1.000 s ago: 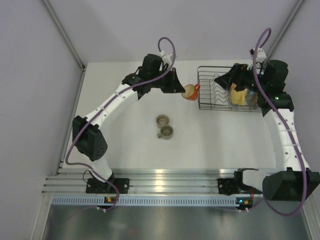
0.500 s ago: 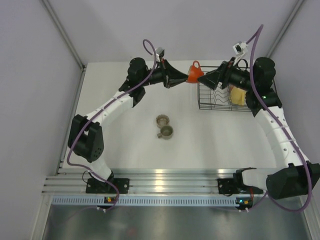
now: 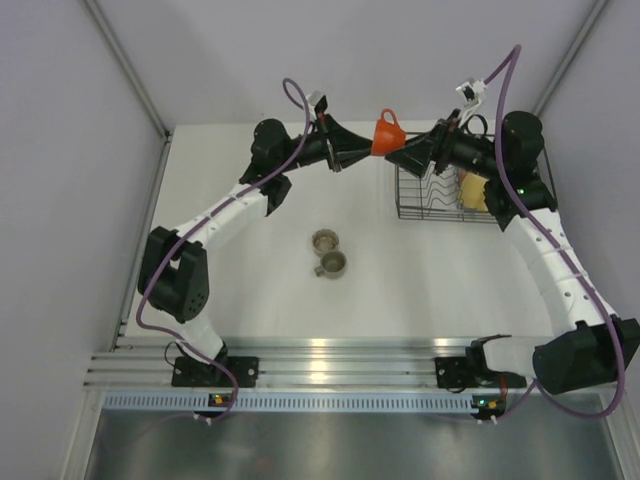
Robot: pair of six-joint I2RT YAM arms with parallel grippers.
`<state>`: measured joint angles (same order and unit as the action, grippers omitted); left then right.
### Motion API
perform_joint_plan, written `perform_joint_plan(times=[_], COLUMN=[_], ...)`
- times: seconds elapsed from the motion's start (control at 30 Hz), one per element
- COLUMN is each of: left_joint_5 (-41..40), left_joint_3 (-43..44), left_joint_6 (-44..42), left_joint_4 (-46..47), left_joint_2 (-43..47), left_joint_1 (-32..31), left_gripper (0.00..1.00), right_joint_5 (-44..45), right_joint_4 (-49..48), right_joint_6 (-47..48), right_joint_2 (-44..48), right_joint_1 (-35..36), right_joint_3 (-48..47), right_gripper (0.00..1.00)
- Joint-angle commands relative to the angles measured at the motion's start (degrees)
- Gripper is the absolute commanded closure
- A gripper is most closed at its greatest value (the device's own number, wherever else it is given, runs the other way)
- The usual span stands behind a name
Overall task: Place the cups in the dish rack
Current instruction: Pass the cup from the left arm to the right
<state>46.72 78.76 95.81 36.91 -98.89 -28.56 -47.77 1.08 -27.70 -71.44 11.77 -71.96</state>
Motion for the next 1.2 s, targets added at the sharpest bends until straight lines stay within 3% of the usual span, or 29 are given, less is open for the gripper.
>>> perform_joint_plan(times=[0.0,0.67,0.87,1.0,1.17], left_joint_5=[-0.3,-2.5,-3.1,-3.4,-4.0], left_joint_3=[-0.7,0.3,1.2,1.5,1.5], left_joint_6=[1.2,3.9,3.2,3.0,2.5], left_joint_4=[6.0,9.6,9.6,9.6,9.6], left_joint_2=[0.5,0.5,0.1,0.2,0.2], left_joint_1=[-0.2,-1.6,-3.0,-3.2,-3.1], left_gripper=[1.00,1.00,1.00,1.00,1.00], right_joint_5=[-0.1,-2.1,-2.5,-2.9,-4.4], right_joint_4=[-4.6,-8.2,-8.7,-8.8,-8.4], right_joint_6=[-0.5,-3.7,-3.8,-3.9,-3.9], right_joint_2=[0.6,-0.3,-0.8,-0.8,-1.1], right_joint_1=[1.2,2.2,2.6,3.0,3.3], right_joint_3=[-4.7,-5.8,-5.6,-4.8,-4.0], right_gripper=[0.16,0.19,0.37,0.55,0.68])
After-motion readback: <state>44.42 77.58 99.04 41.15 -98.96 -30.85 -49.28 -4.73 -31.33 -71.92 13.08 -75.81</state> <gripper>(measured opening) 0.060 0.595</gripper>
